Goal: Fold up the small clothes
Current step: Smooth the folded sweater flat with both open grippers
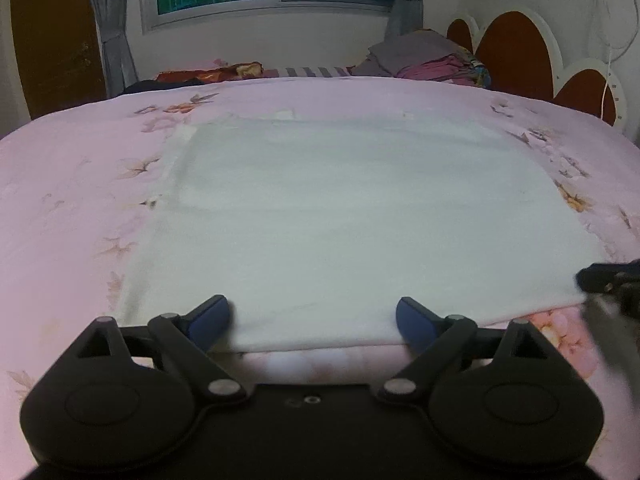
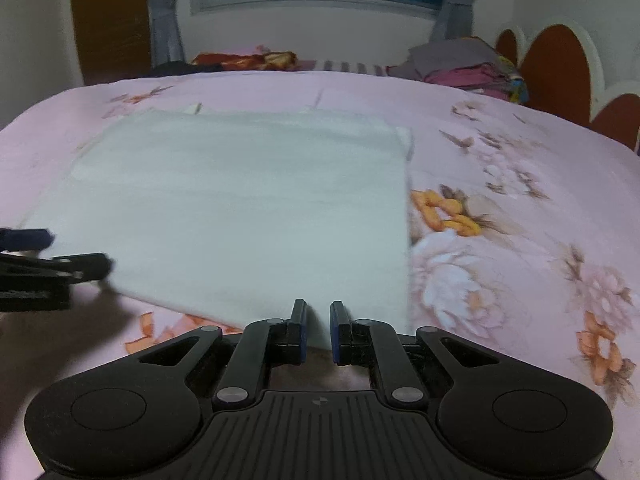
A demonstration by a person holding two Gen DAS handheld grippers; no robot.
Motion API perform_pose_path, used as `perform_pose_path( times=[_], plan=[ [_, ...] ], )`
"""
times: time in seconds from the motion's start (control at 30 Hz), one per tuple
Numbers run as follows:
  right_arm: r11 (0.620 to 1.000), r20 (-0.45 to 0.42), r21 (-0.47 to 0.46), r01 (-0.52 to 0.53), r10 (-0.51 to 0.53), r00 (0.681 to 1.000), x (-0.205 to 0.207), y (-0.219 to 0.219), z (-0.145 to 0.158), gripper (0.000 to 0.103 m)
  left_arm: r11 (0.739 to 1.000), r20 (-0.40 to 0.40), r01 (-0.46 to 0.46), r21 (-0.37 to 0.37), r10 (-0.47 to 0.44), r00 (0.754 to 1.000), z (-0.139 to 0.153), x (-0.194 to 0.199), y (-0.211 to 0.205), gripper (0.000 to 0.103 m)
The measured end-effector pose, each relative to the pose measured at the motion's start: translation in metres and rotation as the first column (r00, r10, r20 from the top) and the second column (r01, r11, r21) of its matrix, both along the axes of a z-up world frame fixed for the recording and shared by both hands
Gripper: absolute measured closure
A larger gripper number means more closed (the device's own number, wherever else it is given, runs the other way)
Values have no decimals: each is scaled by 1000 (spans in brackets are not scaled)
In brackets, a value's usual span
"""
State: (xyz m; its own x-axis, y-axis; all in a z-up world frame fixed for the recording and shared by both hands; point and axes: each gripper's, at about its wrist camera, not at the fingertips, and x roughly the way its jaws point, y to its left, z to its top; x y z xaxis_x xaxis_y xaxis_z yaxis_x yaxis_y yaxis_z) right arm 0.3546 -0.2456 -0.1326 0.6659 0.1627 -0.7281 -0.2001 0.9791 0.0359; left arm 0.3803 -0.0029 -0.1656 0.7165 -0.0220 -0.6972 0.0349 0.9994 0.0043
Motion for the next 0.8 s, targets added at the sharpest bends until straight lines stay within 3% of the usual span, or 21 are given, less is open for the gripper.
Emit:
perform_pose_path(
  times=[0.43,0.8],
  plan=[
    [997,-35,-19,71,-72,997,-2,-36,-3,94,1000,-1,-11,3,11,1000,0,-7,14,11],
    [999,-34,-23,37,-38,999,-3,-41,-6,94,1000,-20,-17,-11,17,1000,2,-6,19,10]
  ],
)
